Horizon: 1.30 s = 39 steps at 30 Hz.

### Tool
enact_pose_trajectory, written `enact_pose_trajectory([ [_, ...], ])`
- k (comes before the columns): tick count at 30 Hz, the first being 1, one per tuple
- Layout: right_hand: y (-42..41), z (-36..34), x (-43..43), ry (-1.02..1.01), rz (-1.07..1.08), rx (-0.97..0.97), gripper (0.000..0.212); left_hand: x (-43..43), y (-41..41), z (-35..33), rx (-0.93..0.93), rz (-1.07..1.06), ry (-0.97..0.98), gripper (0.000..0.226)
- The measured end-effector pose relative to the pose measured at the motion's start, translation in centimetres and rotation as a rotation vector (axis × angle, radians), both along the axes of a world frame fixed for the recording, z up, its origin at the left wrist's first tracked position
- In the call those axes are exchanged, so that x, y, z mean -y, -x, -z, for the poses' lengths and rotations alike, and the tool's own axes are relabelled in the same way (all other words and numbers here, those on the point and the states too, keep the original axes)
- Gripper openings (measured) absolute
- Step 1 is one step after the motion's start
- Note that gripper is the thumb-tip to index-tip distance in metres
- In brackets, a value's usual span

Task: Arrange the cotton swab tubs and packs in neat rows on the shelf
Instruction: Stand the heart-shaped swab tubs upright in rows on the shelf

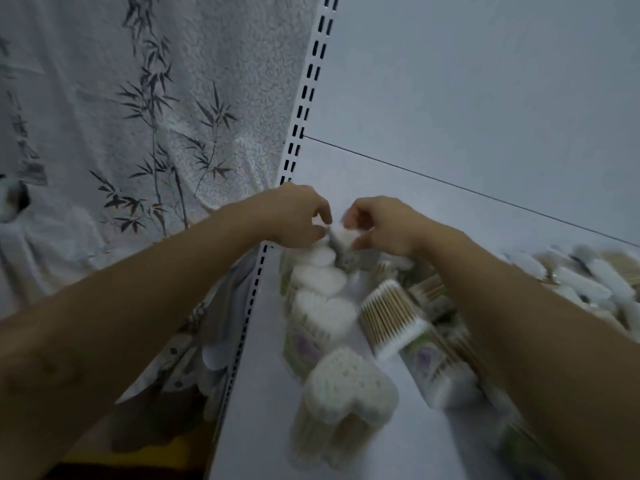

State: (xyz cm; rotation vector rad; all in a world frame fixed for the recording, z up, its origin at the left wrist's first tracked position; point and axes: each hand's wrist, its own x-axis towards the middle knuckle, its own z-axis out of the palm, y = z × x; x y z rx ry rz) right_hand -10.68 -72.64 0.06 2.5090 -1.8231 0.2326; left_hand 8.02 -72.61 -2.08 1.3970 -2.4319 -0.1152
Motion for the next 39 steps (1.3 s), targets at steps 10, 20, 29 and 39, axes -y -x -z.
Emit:
enact_pose_trajectory([
  [10, -0.4, 1.1, 1.5, 0.095, 0.047, -0.216, 0.035, 0.5, 0.2, 0.8, 0.019, -0.034, 0.015, 0.031],
  [20, 0.5, -2.0, -2.9, 0.106, 0.031, -0.145, 0.049, -3.0, 2.5, -0.8, -0.034, 0.070, 0.102, 0.032],
  [29, 5.6, -3.5, -14.3, -0.041, 0.075, -0.236, 0.036, -9.3, 6.3, -2.8, 0.191, 0.261, -0.027, 0.041],
  [39, 5.6, 0.7, -17.3, -0.011, -0.033, -0.493, 0.070, -12.5, 9.4, -2.4, 0.401, 0.184, -0.055, 0.042],
])
